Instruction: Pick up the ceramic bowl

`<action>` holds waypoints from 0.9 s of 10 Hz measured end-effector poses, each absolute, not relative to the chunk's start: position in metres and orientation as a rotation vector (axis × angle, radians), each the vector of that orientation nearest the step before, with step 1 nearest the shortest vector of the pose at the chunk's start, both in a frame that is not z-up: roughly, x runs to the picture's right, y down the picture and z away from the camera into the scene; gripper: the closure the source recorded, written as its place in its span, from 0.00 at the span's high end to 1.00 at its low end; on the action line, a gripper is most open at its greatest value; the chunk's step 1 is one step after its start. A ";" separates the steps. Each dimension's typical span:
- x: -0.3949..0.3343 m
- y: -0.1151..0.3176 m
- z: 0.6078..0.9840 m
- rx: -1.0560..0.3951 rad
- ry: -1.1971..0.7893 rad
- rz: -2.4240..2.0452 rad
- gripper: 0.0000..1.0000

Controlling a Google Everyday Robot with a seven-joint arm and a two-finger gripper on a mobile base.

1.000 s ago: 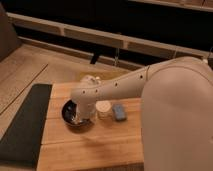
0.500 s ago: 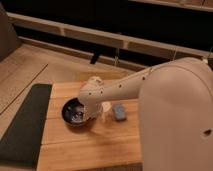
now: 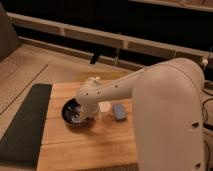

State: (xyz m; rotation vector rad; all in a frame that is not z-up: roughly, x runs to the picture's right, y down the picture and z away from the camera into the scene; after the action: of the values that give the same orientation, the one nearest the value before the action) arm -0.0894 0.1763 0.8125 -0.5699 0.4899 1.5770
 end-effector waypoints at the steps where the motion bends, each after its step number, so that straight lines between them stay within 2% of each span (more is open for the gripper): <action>1: -0.096 0.181 0.822 -0.600 0.487 1.575 0.65; 4: -0.107 0.188 0.845 -0.655 0.495 1.555 0.64; 5: -0.108 0.187 0.854 -0.663 0.500 1.542 0.58; 6: -0.113 0.183 0.859 -0.669 0.489 1.519 0.46; 7: -0.118 0.180 0.859 -0.670 0.480 1.505 0.40; 8: -0.131 0.174 0.858 -0.668 0.452 1.467 0.26; 9: -0.134 0.172 0.856 -0.666 0.444 1.457 0.18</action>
State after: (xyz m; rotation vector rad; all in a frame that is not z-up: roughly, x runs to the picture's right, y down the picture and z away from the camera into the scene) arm -0.1341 0.1716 0.8560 -0.6662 0.4443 1.4566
